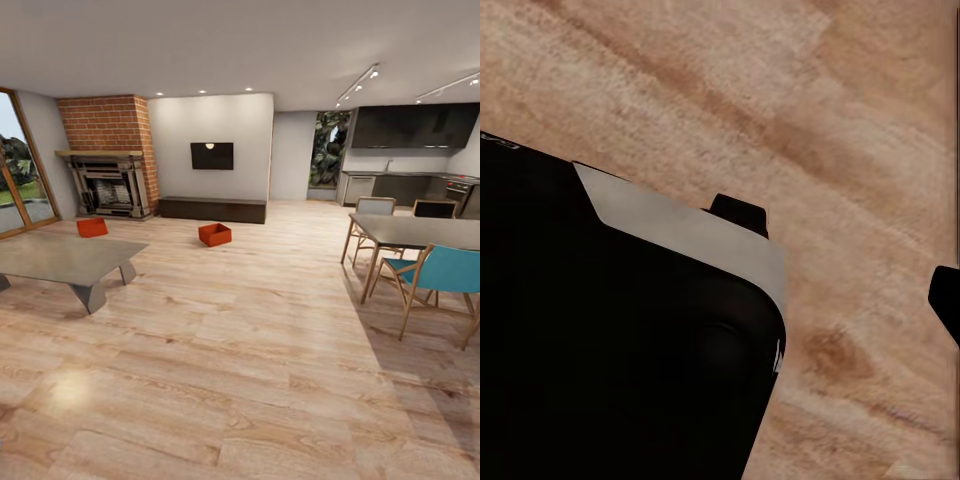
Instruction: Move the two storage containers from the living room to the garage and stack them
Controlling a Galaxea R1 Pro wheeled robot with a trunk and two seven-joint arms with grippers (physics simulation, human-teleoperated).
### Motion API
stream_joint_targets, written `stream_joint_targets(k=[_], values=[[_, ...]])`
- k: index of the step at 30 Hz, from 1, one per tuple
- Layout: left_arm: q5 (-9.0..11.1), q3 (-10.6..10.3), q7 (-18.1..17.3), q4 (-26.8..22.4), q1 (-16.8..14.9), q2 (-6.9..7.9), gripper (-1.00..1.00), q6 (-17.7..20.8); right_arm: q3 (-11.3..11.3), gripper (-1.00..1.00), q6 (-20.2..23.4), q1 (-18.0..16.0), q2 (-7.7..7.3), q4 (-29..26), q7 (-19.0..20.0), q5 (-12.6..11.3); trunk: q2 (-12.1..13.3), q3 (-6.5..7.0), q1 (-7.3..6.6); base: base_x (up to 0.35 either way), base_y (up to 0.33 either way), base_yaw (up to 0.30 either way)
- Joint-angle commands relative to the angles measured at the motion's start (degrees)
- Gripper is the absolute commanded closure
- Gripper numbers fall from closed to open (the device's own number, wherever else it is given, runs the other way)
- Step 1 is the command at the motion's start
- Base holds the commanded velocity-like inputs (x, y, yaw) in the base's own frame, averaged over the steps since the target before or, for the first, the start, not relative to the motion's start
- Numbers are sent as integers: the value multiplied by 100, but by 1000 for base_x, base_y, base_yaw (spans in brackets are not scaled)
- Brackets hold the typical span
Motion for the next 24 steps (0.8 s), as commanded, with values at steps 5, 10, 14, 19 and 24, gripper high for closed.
stream_joint_targets(k=[5, 10, 14, 19, 24], values=[[47, 8, 0, -3, 0, -1, -100, -11, 49, -100, -28, -5, 4, 14, -10, -55, -2, -5, 3, 323, 0, 0], [46, 8, 0, -5, 0, -1, -100, -11, 49, -100, -28, -5, 4, 14, -10, -58, -2, -5, 3, 323, 0, 0], [47, 8, 0, -4, 0, -1, -100, -11, 49, -100, -29, -5, 4, 14, -10, -58, -2, -5, 3, 323, 0, 0], [49, 8, 0, -3, 0, -1, -100, -11, 49, -100, -30, -5, 4, 14, -10, -57, -2, -5, 3, 323, 0, 0], [47, 8, 0, -1, 0, -1, -100, -11, 49, -100, -29, -5, 4, 14, -10, -58, -2, -5, 3, 323, 0, 0]])
